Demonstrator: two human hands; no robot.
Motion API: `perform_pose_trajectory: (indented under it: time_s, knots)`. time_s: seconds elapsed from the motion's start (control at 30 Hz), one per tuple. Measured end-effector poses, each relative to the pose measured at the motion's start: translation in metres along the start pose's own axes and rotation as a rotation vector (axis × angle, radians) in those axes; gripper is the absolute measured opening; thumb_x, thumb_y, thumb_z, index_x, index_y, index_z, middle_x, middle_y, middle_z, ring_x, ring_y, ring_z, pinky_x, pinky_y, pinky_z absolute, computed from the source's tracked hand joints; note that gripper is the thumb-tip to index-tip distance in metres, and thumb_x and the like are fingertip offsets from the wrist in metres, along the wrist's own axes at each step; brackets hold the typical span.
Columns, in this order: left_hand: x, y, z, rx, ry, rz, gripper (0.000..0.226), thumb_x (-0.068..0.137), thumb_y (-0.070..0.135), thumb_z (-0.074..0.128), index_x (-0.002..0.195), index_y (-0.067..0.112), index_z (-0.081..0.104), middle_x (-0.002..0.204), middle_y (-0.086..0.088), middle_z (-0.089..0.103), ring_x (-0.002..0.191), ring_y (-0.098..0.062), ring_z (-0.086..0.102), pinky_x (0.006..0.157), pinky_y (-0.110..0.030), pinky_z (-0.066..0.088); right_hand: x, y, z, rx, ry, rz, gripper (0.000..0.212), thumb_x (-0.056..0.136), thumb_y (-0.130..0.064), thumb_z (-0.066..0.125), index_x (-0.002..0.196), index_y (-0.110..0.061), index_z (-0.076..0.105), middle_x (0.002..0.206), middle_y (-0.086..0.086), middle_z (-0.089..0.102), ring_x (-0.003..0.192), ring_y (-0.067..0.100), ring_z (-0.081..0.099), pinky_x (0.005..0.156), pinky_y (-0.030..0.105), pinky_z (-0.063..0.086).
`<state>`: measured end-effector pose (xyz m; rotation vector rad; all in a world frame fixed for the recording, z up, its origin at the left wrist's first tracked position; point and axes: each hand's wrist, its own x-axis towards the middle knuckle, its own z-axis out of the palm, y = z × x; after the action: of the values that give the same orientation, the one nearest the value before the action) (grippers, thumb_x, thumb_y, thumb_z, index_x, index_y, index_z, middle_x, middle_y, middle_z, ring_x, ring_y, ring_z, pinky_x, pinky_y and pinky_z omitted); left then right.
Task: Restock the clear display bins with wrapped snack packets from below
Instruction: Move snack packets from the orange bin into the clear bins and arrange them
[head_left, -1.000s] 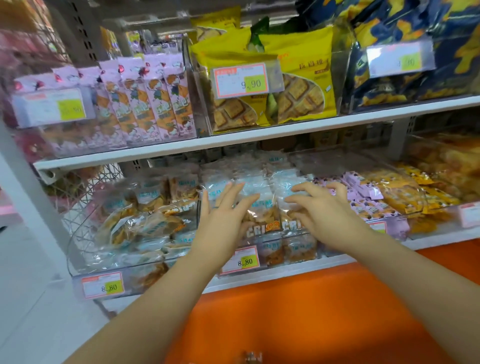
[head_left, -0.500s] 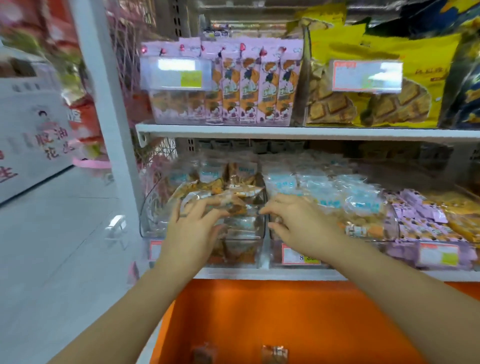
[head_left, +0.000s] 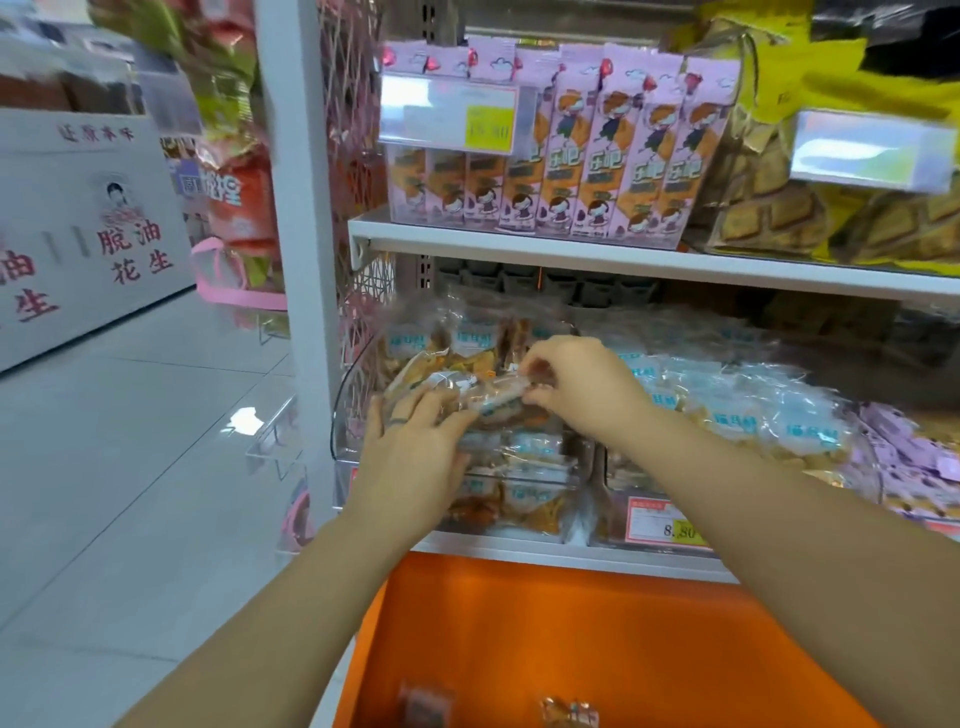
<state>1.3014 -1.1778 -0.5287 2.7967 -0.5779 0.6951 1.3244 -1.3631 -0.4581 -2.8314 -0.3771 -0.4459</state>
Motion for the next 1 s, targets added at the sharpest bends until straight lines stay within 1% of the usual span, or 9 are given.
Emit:
perform_pose_trajectory:
  time_s: [0.17, 0.27, 0.4, 0.53, 0.63, 0.77, 0.9, 0.93, 1.0]
  knots:
    - [-0.003, 0.001, -0.002, -0.017, 0.012, -0.022, 0.052, 0.090, 0.037, 0.061, 0.138, 0.025, 0.048, 0.136, 0.000, 0.046, 0.137, -0.023, 0.032, 0.114, -0.057, 0.009, -0.003, 0.008, -0.022, 0.241, -0.037, 0.055, 0.004, 0.084, -0.013, 0.070, 0.083, -0.017, 0.069, 0.078, -0.005, 0.069, 0.067, 0.006, 0.064, 0.069, 0.018, 0.051]
    - [-0.004, 0.005, -0.003, -0.012, 0.017, -0.030, 0.052, 0.087, 0.035, 0.064, 0.136, 0.022, 0.052, 0.131, -0.001, 0.050, 0.133, -0.025, 0.038, 0.113, -0.058, 0.013, -0.011, 0.010, -0.028, 0.364, 0.119, 0.134, 0.009, 0.089, -0.012, 0.062, 0.082, -0.015, 0.066, 0.069, -0.006, 0.065, 0.064, 0.007, 0.066, 0.055, 0.005, 0.044]
    - [-0.005, 0.011, -0.011, -0.061, -0.001, -0.068, 0.048, 0.090, 0.037, 0.060, 0.136, 0.027, 0.050, 0.138, 0.004, 0.043, 0.139, -0.020, 0.029, 0.115, -0.054, 0.006, -0.026, 0.009, -0.035, 0.477, 0.402, 0.168, 0.008, 0.093, -0.015, 0.055, 0.088, -0.020, 0.059, 0.081, -0.009, 0.060, 0.078, 0.003, 0.056, 0.065, 0.011, 0.041]
    - [-0.008, 0.020, -0.022, -0.132, 0.074, -0.082, 0.038, 0.090, 0.038, 0.058, 0.127, 0.027, 0.054, 0.135, 0.006, 0.044, 0.135, -0.017, 0.033, 0.116, -0.048, 0.011, -0.046, 0.013, -0.047, 0.572, 0.474, 0.160, 0.012, 0.093, -0.015, 0.055, 0.085, -0.024, 0.057, 0.081, -0.012, 0.060, 0.075, -0.003, 0.056, 0.062, 0.006, 0.040]
    - [-0.010, 0.037, -0.035, -0.407, 0.160, -0.056, 0.045, 0.088, 0.035, 0.062, 0.130, 0.026, 0.050, 0.128, 0.008, 0.048, 0.120, -0.011, 0.045, 0.105, -0.035, 0.037, -0.063, 0.019, -0.056, 0.678, 0.450, 0.205, 0.015, 0.093, -0.013, 0.055, 0.082, -0.023, 0.057, 0.069, -0.008, 0.058, 0.055, -0.007, 0.052, 0.052, 0.006, 0.039]
    - [-0.003, 0.079, -0.052, -0.936, 0.027, -0.144, 0.053, 0.087, 0.033, 0.064, 0.132, 0.040, 0.036, 0.116, 0.026, 0.052, 0.097, 0.005, 0.060, 0.078, -0.015, 0.050, -0.074, 0.029, -0.066, 0.928, 0.419, 0.346, 0.012, 0.095, -0.015, 0.054, 0.084, -0.018, 0.058, 0.065, -0.004, 0.058, 0.044, 0.001, 0.052, 0.047, 0.016, 0.040]
    - [0.024, 0.101, -0.052, -1.173, 0.029, -0.276, 0.041, 0.088, 0.027, 0.065, 0.123, 0.035, 0.046, 0.111, 0.007, 0.065, 0.091, -0.007, 0.067, 0.082, -0.035, 0.057, -0.092, 0.035, -0.072, 1.268, 0.333, 0.418, 0.008, 0.095, -0.010, 0.051, 0.089, -0.014, 0.054, 0.074, 0.003, 0.060, 0.049, 0.012, 0.060, 0.046, 0.019, 0.045]
    - [0.032, 0.104, -0.051, -1.159, 0.030, -0.280, 0.035, 0.088, 0.024, 0.066, 0.117, 0.035, 0.048, 0.110, 0.004, 0.066, 0.091, -0.010, 0.067, 0.081, -0.037, 0.057, -0.098, 0.039, -0.072, 1.252, 0.313, 0.415, 0.009, 0.094, -0.008, 0.052, 0.092, -0.016, 0.051, 0.077, 0.003, 0.061, 0.050, 0.013, 0.060, 0.046, 0.020, 0.046]
    - [0.045, 0.108, -0.047, -1.035, -0.017, -0.231, 0.031, 0.088, 0.020, 0.066, 0.110, 0.034, 0.050, 0.106, 0.002, 0.067, 0.089, -0.011, 0.066, 0.078, -0.032, 0.056, -0.110, 0.057, -0.068, 0.916, 0.345, 0.344, 0.021, 0.091, -0.009, 0.058, 0.096, -0.024, 0.046, 0.091, -0.004, 0.060, 0.054, 0.010, 0.059, 0.053, 0.025, 0.049]
